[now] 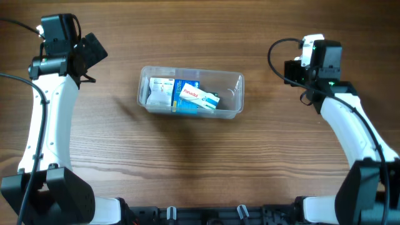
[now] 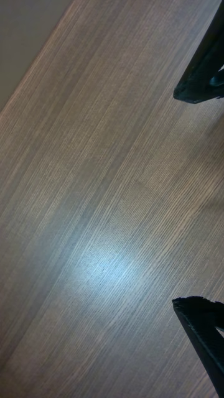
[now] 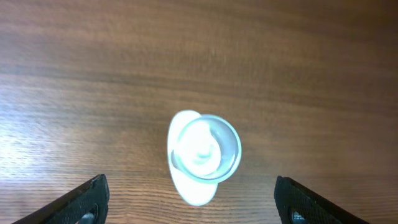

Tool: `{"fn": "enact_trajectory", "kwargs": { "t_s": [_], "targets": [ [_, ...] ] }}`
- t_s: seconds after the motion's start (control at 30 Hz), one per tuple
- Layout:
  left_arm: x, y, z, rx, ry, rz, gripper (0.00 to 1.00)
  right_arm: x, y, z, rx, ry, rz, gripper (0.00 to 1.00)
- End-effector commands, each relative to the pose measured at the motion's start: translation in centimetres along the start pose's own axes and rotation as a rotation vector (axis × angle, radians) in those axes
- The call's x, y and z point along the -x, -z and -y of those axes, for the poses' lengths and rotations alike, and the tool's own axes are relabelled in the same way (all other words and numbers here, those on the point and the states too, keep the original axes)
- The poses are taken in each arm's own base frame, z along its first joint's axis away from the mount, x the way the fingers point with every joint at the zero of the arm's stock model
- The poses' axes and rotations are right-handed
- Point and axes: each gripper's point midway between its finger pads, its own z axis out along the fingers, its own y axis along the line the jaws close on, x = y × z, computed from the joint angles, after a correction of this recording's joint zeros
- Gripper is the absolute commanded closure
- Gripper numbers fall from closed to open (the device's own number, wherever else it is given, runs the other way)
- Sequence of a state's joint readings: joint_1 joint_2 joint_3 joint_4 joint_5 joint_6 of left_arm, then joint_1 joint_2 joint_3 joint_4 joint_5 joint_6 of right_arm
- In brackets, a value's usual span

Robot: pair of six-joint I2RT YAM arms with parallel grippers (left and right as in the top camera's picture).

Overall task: Pack container
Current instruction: 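Move the right gripper to the white dropper bottle and grasp it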

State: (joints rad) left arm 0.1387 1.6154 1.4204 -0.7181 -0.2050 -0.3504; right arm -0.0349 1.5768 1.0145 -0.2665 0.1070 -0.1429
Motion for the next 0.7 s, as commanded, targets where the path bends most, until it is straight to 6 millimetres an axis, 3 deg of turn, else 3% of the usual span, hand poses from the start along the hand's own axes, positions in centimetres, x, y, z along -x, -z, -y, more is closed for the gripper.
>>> {"fn": "enact_trajectory", "kwargs": {
  "t_s": [0.0, 0.3, 0.47, 0.67],
  "targets": [
    [0.6, 0.5, -0.1, 0.000, 0.002, 0.020, 0.00, -0.3, -1.2, -0.3, 0.053, -0.031, -0.013, 0.14],
    [0.6, 0.5, -0.1, 0.000, 0.002, 0.020, 0.00, -1.2, -4.1, -1.5, 0.104, -0.029, -0.027, 0.14],
    [0.6, 0.5, -0.1, 0.000, 0.002, 0.020, 0.00, -1.1, -5.1, -0.9, 0.061, -0.029, -0.017, 0.15],
    [0.6, 0.5, -0.1, 0.000, 0.002, 0.020, 0.00, -0.9, -5.1, -0.8, 0.059, -0.029, -0.006, 0.32]
  ]
}}
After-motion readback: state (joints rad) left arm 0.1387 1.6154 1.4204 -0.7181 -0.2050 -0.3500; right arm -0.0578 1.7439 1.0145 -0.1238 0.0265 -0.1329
